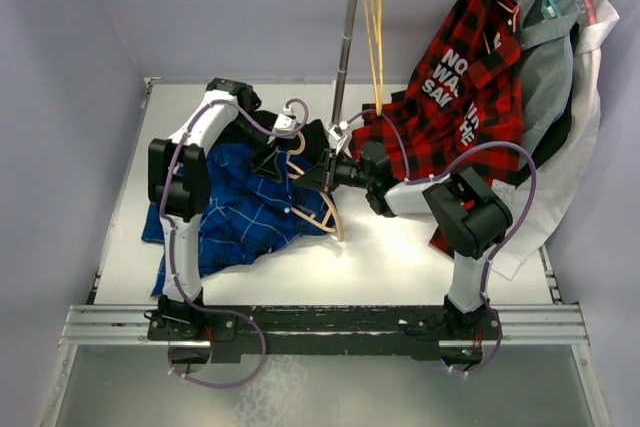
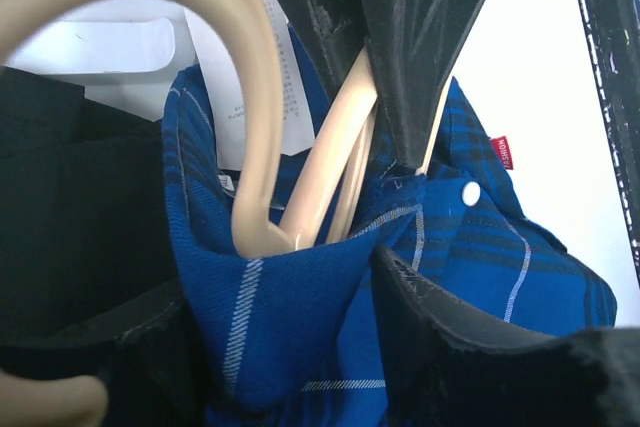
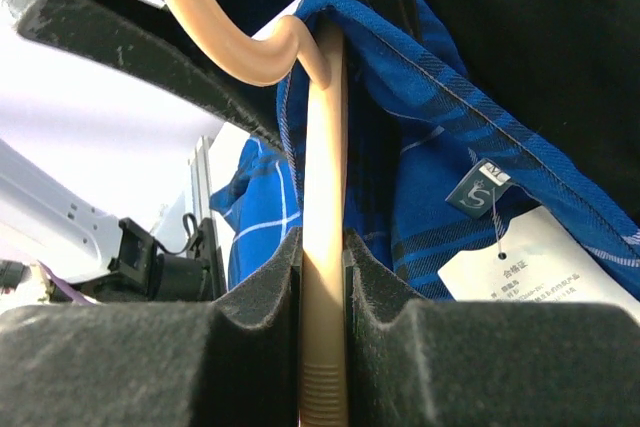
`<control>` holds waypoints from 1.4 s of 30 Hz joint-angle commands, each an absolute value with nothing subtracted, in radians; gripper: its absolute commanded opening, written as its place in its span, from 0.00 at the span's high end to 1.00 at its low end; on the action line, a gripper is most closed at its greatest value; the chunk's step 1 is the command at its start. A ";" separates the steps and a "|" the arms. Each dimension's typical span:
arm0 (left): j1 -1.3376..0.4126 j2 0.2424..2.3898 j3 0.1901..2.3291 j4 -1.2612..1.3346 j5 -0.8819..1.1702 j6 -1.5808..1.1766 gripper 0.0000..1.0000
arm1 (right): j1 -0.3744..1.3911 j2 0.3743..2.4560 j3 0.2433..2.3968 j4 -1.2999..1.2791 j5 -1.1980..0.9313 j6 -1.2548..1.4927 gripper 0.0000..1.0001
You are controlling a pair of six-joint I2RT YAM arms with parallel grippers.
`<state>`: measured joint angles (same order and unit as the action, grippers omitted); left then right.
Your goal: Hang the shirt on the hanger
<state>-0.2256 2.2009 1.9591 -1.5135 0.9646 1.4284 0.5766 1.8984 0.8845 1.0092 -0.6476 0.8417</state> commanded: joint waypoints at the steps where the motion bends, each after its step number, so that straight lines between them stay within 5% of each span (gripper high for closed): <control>1: -0.231 2.145 1.929 -1.549 1.028 1.478 0.46 | 0.560 1.855 0.930 1.058 -0.611 0.817 1.00; 11: -0.232 2.108 1.896 -1.549 1.057 1.514 1.00 | 0.559 1.854 0.927 1.068 -0.610 0.818 1.00; 23: -0.236 2.025 1.841 -1.549 1.088 1.543 1.00 | 0.560 1.855 0.925 1.077 -0.614 0.821 1.00; 24: -0.236 2.029 1.851 -1.549 1.090 1.523 0.96 | 0.560 1.856 0.926 1.077 -0.614 0.821 1.00; 26: -0.236 2.029 1.857 -1.549 1.093 1.500 0.70 | 0.560 1.856 0.927 1.075 -0.614 0.818 1.00; 34: -0.237 2.003 1.852 -1.549 1.109 1.465 0.43 | 0.560 1.865 0.928 1.075 -0.619 0.814 1.00; 35: -0.237 2.003 1.852 -1.549 1.109 1.463 0.32 | 0.560 1.863 0.928 1.075 -0.620 0.814 1.00; 36: -0.238 2.004 1.856 -1.549 1.108 1.457 0.08 | 0.560 1.863 0.928 1.074 -0.620 0.814 1.00; 37: -0.238 2.007 1.861 -1.549 1.105 1.449 0.01 | 0.560 1.864 0.929 1.073 -0.620 0.812 1.00; 42: -0.235 2.019 1.886 -1.549 1.097 1.420 0.00 | 0.560 1.860 0.930 1.071 -0.620 0.813 1.00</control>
<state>-0.2321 2.0659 1.8423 -1.4998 1.0386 1.4361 0.5724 1.8885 0.8883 1.0321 -0.6903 0.8158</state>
